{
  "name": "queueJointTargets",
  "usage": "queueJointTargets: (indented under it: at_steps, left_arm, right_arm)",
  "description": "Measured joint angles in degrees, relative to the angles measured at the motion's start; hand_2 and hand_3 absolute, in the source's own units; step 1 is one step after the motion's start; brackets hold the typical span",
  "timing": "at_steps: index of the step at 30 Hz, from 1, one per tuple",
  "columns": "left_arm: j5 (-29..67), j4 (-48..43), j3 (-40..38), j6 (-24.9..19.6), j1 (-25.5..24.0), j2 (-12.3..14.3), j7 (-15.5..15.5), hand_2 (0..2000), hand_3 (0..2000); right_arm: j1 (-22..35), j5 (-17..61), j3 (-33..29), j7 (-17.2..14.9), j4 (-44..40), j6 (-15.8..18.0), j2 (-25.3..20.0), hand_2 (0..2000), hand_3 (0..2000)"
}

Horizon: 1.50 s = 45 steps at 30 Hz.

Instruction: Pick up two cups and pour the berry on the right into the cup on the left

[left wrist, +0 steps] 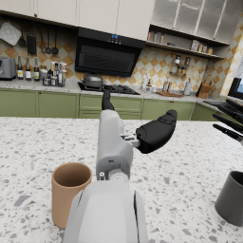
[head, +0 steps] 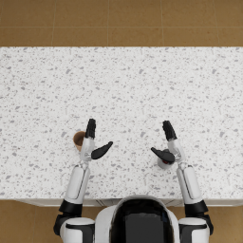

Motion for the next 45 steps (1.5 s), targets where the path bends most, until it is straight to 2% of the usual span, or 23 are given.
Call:
queueJointTargets:
  at_steps: [15, 16, 19, 24, 30, 35, 39, 45]
  left_arm:
    - [0.0, 0.0, 0.0, 0.0, 0.0, 0.0, 0.0, 0, 0]
    - [0.0, 0.3, 0.5, -1.6, -0.1, 0.1, -1.6, 0, 0]
    - [0.0, -0.6, 0.8, -4.3, -1.1, 0.2, -4.2, 0, 0]
    - [7.2, -3.9, -5.1, -5.5, -6.1, -0.9, -5.5, 0, 0]
    - [16.6, -4.9, -13.6, -5.7, -10.0, -0.5, -5.7, 0, 0]
    - [18.5, -4.8, -17.3, -5.8, -13.9, 0.1, -5.8, 0, 0]
    - [24.3, -4.4, -18.8, -5.8, -17.1, 0.8, -5.8, 0, 0]
    - [26.4, 0.0, -18.0, -5.8, -17.4, 1.5, -5.8, 0, 0]
  right_arm:
    - [0.0, 0.0, 0.0, 0.0, 0.0, 0.0, 0.0, 0, 0]
    - [0.0, 0.0, 0.0, 0.0, 0.0, 0.0, 0.0, 0, 0]
    - [-0.6, 0.0, 1.0, 3.7, 0.0, -3.6, -0.2, 0, 0]
    - [-6.6, 7.1, -2.2, 5.4, 4.7, -5.3, 1.8, 0, 0]
    - [-13.3, 16.6, -7.0, 5.7, 8.5, -5.7, 3.4, 0, 0]
    - [-17.4, 18.5, -9.7, 5.8, 9.5, -5.7, 3.8, 0, 0]
    - [-19.4, 18.8, -9.2, 5.8, 8.4, -5.7, 3.8, 0, 0]
    - [-20.8, 18.9, -7.2, 5.8, 5.7, -5.7, 3.5, 0, 0]
